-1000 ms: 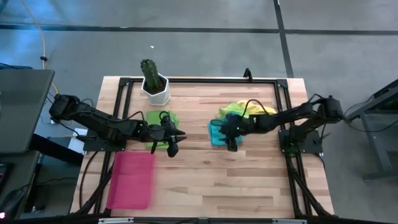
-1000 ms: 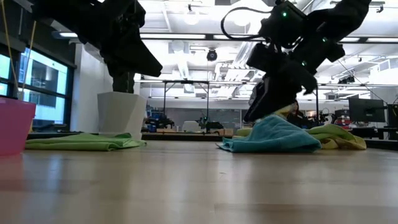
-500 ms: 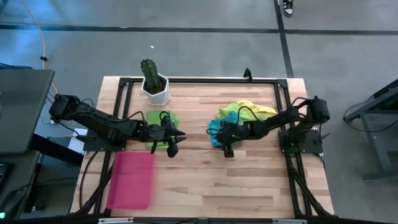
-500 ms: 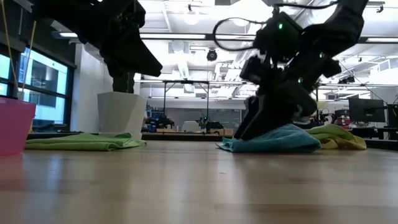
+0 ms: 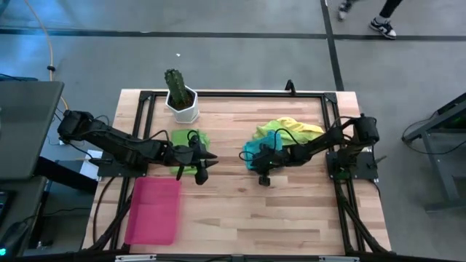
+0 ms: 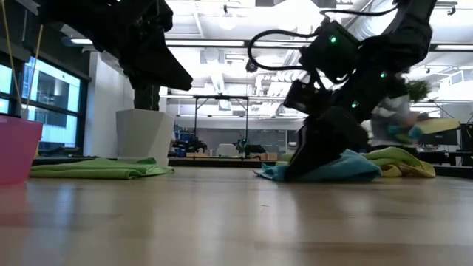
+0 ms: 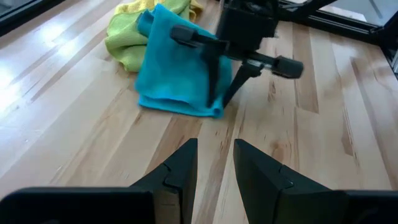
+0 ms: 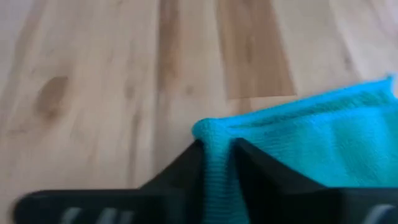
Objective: Roll microfiber towels into tight, uniform cylinder then place into a basket
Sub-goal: Roll the blue towel
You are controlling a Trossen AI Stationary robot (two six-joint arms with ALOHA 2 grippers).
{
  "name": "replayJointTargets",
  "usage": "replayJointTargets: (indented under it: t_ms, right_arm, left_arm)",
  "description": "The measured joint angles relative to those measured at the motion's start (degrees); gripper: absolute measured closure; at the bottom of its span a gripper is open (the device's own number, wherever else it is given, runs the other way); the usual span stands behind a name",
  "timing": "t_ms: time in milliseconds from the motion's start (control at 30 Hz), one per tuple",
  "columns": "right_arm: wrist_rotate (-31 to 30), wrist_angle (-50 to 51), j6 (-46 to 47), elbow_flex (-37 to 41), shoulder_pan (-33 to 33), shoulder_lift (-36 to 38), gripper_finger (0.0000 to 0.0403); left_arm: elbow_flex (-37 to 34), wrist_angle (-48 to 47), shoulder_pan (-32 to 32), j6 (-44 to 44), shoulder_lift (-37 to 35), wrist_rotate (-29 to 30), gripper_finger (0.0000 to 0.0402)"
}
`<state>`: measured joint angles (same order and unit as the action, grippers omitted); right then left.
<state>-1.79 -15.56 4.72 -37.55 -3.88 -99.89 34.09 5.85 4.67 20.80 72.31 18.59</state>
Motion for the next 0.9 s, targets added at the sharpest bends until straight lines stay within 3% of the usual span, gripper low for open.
replayJointTargets:
  t_ms: [100,233,600,900]
  right_arm:
    - [0.47,1.24,0.47,0.20,-0.79,1.53,0.0394]
    - [0.49,0.88,3.43,0.21,-1.52,6.49,0.0382]
    - [0.34,1.16,5.98,0.12,-1.90,28.83,0.0401]
    - [1.57,1.16,3.42,0.12,-1.88,31.37,0.0402]
  left_arm:
    - [0.00,-0.05,0.00,-0.10,0.00,0.00,0.0308]
    - [0.00,0.26,0.00,-3.22,0.00,0.00,0.0308]
    - [0.00,7.22,0.00,-11.01,0.00,0.00,0.0308]
    - [0.00,22.27,0.21,-21.02,0.00,-0.98,0.0279]
